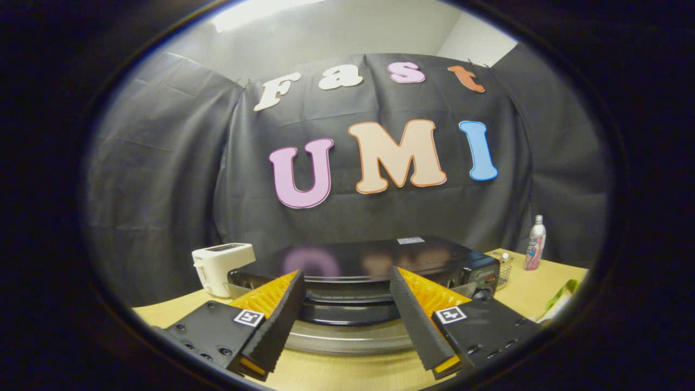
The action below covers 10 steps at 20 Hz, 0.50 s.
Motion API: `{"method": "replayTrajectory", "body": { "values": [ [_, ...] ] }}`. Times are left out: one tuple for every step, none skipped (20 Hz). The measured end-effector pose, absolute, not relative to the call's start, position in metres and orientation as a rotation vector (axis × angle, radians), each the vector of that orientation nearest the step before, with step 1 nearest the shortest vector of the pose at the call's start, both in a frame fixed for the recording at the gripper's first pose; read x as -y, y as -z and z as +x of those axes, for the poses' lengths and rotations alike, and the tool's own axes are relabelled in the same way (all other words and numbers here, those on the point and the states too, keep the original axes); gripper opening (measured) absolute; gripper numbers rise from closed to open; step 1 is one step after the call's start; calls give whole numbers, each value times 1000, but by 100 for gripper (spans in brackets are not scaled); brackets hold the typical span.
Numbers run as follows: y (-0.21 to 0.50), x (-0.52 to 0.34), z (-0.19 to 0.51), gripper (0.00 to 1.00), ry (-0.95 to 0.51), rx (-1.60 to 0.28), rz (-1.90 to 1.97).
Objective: Open the toaster oven, put the food inside, and close the toaster oven door.
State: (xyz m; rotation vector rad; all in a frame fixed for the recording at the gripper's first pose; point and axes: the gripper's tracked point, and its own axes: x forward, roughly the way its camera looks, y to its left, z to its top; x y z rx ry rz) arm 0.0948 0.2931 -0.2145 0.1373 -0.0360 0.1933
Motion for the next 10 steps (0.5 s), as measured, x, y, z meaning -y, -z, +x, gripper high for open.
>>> {"method": "replayTrajectory", "body": {
  "values": [
    [217, -292, 87, 98, -192, 36, 132],
    [219, -291, 79, 98, -193, 31, 133],
    [223, -290, 71, 98, -194, 25, 139],
    [227, -289, 64, 98, -195, 15, 142],
    [231, -288, 56, 98, -195, 1, 140],
    [235, -287, 48, 98, -194, -14, 138],
    [241, -286, 40, 98, -196, -36, 135],
    [248, -285, 31, 98, -199, -64, 136],
    [256, -285, 23, 99, -204, -96, 137],
    [263, -284, 15, 98, -211, -129, 133]
  ]
}}
